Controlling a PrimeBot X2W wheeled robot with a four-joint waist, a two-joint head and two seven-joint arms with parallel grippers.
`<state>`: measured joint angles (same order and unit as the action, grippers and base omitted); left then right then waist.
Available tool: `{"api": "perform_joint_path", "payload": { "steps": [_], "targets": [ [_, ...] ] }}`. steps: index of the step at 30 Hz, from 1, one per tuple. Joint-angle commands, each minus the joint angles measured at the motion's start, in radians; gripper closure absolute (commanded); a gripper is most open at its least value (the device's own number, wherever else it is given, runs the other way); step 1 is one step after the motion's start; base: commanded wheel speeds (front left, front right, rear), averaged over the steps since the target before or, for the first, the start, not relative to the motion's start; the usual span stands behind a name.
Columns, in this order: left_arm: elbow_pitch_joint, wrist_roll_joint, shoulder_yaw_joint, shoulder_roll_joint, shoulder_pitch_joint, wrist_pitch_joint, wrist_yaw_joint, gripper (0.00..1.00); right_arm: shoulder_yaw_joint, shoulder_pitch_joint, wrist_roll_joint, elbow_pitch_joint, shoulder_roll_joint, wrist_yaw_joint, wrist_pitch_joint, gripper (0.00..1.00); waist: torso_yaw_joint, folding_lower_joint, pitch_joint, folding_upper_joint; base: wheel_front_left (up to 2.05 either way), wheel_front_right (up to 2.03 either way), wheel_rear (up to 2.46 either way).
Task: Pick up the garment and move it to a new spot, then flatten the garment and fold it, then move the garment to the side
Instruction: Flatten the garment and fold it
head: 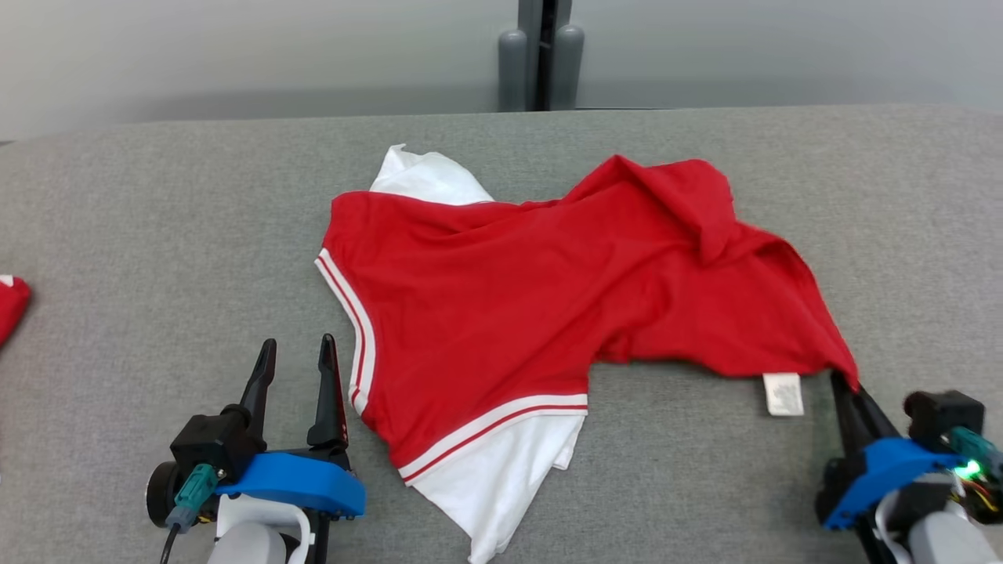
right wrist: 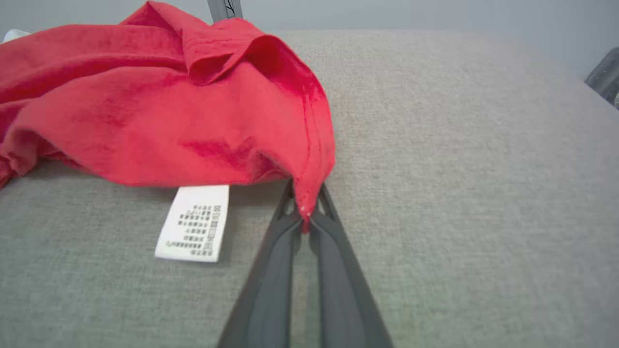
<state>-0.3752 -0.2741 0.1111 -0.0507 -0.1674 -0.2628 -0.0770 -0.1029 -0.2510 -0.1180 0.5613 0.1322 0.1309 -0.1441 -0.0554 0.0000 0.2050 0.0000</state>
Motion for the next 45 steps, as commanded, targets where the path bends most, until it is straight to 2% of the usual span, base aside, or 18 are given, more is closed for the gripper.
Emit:
{"api": "perform_joint_path", "payload": {
  "steps": [1, 4, 5, 6, 7, 13, 17, 27, 31, 32, 33, 34, 38, 45],
  "targets": [
    [0.001, -0.004, 0.001, 0.0, 0.002, -0.003, -0.002, 0.0, -0.015, 0.034, -0.012, -0.023, 0.018, 0.0, 0.01, 1.0, -0.011, 0.0, -0.007, 0.0, 0.0, 0.0, 0.0],
    [-0.002, -0.005, 0.005, 0.0, -0.003, -0.003, -0.003, 0.0, -0.05, 0.07, -0.004, -0.058, 0.032, 0.0, 0.016, 1.0, -0.016, 0.0, -0.006, 0.0, 0.0, 0.0, 0.0],
    [-0.003, -0.005, 0.006, 0.0, -0.005, -0.003, -0.003, 0.0, -0.062, 0.077, -0.006, -0.065, 0.025, 0.0, 0.012, 0.85, -0.016, 0.0, -0.006, 0.0, 0.0, 0.0, 0.0],
    [-0.004, -0.005, 0.008, 0.0, -0.007, -0.003, -0.004, 0.0, -0.077, 0.083, -0.013, -0.071, 0.017, 0.0, 0.006, 0.55, -0.015, 0.0, -0.006, 0.0, 0.0, 0.0, 0.0],
    [-0.006, -0.005, 0.009, 0.0, -0.009, -0.003, -0.005, 0.0, -0.087, 0.088, -0.009, -0.073, 0.014, 0.0, 0.001, 0.0, -0.014, 0.0, -0.006, 0.0, 0.0, 0.0, 0.0],
    [-0.021, -0.015, 0.015, 0.0, -0.006, -0.003, -0.009, 0.0, -0.105, 0.1, 0.026, -0.095, -0.005, 0.0, -0.048, 0.0, 0.003, 0.0, -0.014, 0.0, 0.0, 0.0, 0.0],
    [-0.057, -0.033, 0.047, 0.0, 0.005, 0.007, -0.022, 0.0, -0.129, 0.107, 0.045, -0.161, -0.011, 0.0, -0.077, 0.0, 0.01, 0.0, -0.027, 0.0, 0.0, 0.0, 0.0],
    [-0.122, -0.081, 0.173, -0.015, 0.018, 0.219, -0.049, 0.0, -0.123, 0.115, 0.075, -0.429, -0.043, 0.0, -0.041, 0.0, -0.008, 0.0, -0.035, 0.0, 0.0, 0.0, 0.0],
    [-0.111, -0.104, 0.199, -0.026, 0.013, 0.262, -0.053, 0.0, -0.1, 0.126, 0.079, -0.505, -0.056, 0.0, -0.011, 0.0, -0.02, 0.0, -0.024, 0.0, 0.0, 0.0, 0.0],
    [-0.108, -0.107, 0.207, -0.027, 0.008, 0.262, -0.054, 0.39, -0.093, 0.127, 0.075, -0.517, -0.059, 0.0, -0.006, 0.0, -0.023, 0.0, -0.021, 0.0, 0.0, 0.0, 0.0],
    [-0.1, -0.113, 0.21, -0.027, 0.0, 0.255, -0.055, 0.66, -0.087, 0.128, 0.07, -0.528, -0.061, 0.0, -0.004, 0.0, -0.026, 0.0, -0.017, 0.0, 0.0, 0.0, 0.0],
    [-0.092, -0.117, 0.211, -0.026, -0.008, 0.249, -0.055, 1.0, -0.083, 0.131, 0.069, -0.536, -0.063, 0.0, -0.003, 0.0, -0.028, 0.0, -0.013, 0.0, 0.0, 0.0, 0.0],
    [-0.073, -0.098, 0.21, -0.057, -0.054, 0.205, -0.053, 1.0, -0.077, 0.136, 0.064, -0.553, -0.071, 0.0, -0.006, 0.0, -0.038, 0.0, 0.005, 0.0, 0.0, 0.0, 0.0],
    [-0.081, -0.036, 0.18, -0.127, -0.22, 0.118, -0.022, 1.0, -0.069, 0.12, 0.09, -0.525, -0.08, 0.0, -0.04, 0.0, -0.057, 0.0, 0.047, 0.0, 0.0, 0.0, 0.0]
  ]
}}
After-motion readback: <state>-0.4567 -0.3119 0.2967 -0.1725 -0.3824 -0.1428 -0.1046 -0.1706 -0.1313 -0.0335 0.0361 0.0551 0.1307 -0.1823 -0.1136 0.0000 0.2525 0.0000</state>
